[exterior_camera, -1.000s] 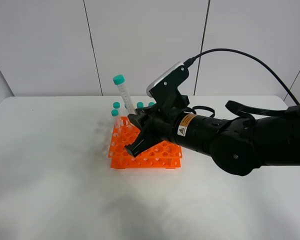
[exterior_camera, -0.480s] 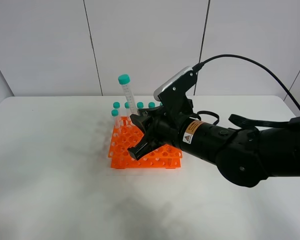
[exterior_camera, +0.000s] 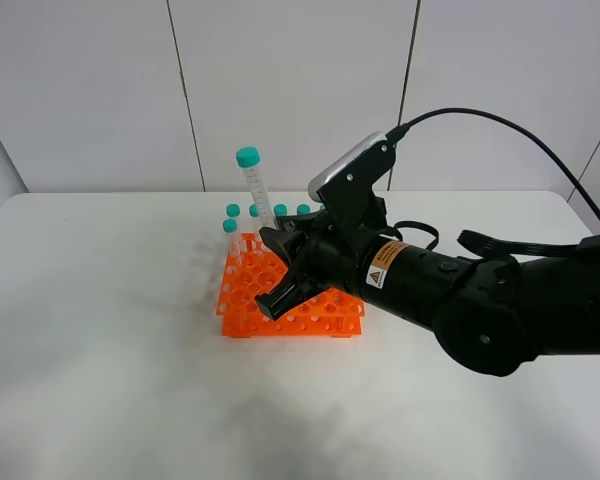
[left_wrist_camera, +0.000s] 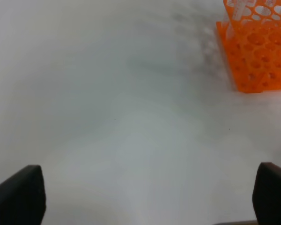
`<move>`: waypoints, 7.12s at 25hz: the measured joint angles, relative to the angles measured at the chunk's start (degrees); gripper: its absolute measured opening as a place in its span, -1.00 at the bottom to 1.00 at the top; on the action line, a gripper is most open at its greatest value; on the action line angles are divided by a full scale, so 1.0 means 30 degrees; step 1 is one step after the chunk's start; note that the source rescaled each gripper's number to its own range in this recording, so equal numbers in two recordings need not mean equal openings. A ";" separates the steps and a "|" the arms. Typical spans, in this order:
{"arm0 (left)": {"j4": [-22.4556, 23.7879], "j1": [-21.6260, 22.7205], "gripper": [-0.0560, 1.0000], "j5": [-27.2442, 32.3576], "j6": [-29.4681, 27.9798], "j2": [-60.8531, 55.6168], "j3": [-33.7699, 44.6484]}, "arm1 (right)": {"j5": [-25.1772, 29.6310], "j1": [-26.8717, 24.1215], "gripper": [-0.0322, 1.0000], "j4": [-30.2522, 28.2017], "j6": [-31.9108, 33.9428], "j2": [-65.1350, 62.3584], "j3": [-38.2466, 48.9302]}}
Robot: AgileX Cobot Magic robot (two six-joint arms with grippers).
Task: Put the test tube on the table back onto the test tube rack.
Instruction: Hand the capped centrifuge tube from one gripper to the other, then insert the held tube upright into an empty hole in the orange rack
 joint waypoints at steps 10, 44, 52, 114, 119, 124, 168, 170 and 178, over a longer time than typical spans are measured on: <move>0.0000 0.0000 1.00 -0.0080 -0.0464 0.0000 -0.0540 | 0.0068 0.0000 -0.94 0.0000 0.0000 0.0000 0.0000; 0.0017 -0.1095 0.99 -0.0924 0.1807 1.4531 -1.1622 | 0.0065 0.0000 -0.94 0.0000 0.0000 0.0000 0.0000; 0.0017 -0.6252 0.99 -0.1680 0.1854 1.4531 -1.1622 | 0.0058 0.0000 -0.94 0.0000 0.0000 0.0000 0.0000; -0.1558 -0.9292 0.69 -1.3037 0.0920 2.6952 -1.1638 | 0.0138 0.0000 -0.94 -0.0004 -0.0311 0.0000 0.0000; -0.1842 -0.9292 0.08 -1.3037 0.1194 2.6952 -1.1638 | 0.0138 0.0000 -0.94 -0.0021 -0.0356 0.0000 0.0000; -0.2256 -0.9339 -0.83 -1.3077 0.1800 2.6952 -1.1638 | 0.0079 0.0000 -0.94 -0.0078 -0.0370 0.0000 0.0000; -0.5597 -0.9361 -0.89 -1.3226 0.4954 2.6952 -1.1638 | -0.0049 0.0000 -0.78 -0.0001 -0.0370 0.0000 0.0039; -0.5668 -0.9361 -0.89 -1.3245 0.4954 2.6952 -1.1638 | -0.0062 0.0000 -0.57 -0.0019 -0.0370 0.0000 0.0039; -0.5742 -0.9361 -0.89 -1.3512 0.4954 2.6952 -1.1638 | -0.0062 0.0000 -0.23 -0.0019 -0.0370 0.0000 0.0039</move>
